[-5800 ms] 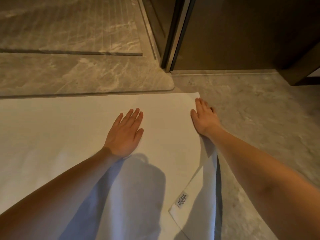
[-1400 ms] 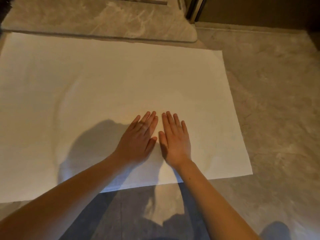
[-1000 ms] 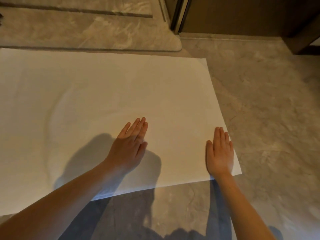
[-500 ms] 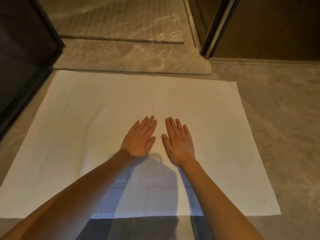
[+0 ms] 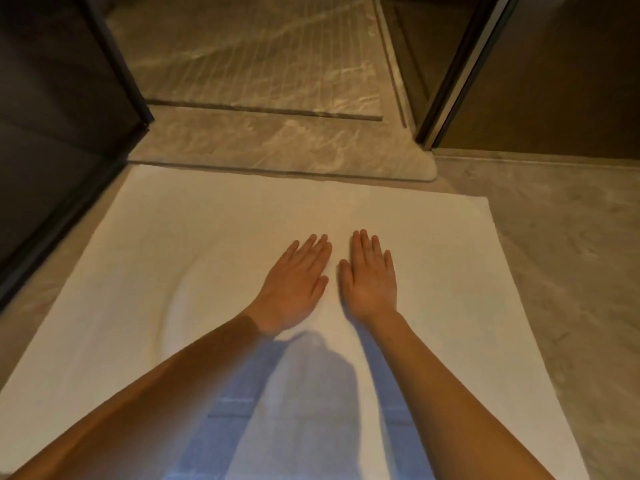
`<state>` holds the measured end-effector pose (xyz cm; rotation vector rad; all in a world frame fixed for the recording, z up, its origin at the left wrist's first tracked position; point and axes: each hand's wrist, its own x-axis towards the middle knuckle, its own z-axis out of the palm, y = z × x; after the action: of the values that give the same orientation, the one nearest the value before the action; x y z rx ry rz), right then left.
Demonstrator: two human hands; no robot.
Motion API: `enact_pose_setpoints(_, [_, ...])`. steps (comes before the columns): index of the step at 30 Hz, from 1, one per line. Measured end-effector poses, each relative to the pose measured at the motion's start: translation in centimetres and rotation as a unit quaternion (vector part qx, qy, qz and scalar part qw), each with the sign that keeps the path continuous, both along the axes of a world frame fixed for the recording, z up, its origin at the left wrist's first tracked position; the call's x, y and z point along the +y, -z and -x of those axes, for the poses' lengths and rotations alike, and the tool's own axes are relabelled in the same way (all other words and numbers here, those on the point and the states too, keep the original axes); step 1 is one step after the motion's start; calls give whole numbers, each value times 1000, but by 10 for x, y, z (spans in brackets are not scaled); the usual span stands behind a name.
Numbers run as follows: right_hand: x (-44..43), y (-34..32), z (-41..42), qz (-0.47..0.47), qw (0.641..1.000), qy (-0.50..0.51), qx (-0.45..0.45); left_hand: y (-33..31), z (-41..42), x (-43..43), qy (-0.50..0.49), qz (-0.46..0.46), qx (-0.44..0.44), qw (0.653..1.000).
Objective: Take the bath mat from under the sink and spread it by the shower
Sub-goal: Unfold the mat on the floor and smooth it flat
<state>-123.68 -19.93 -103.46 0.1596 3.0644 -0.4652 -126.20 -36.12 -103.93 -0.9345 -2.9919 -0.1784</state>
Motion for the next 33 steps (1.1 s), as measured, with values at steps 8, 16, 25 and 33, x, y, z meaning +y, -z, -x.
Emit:
enact_pose_setpoints(8, [6, 17, 26, -21, 999, -40, -17, 16, 38, -53, -110, -32, -23, 993])
enact_pose_setpoints(16, [1, 13, 27, -22, 999, -35, -30, 4, 51, -80, -210, -27, -10, 977])
enact_pose_setpoints(25, [5, -4, 96, -34, 999, -30, -27, 5, 102, 41, -33, 10, -22, 999])
enact_pose_setpoints(33, [22, 22, 97, -45, 998, -51, 1, 17, 126, -66, -107, -19, -32, 994])
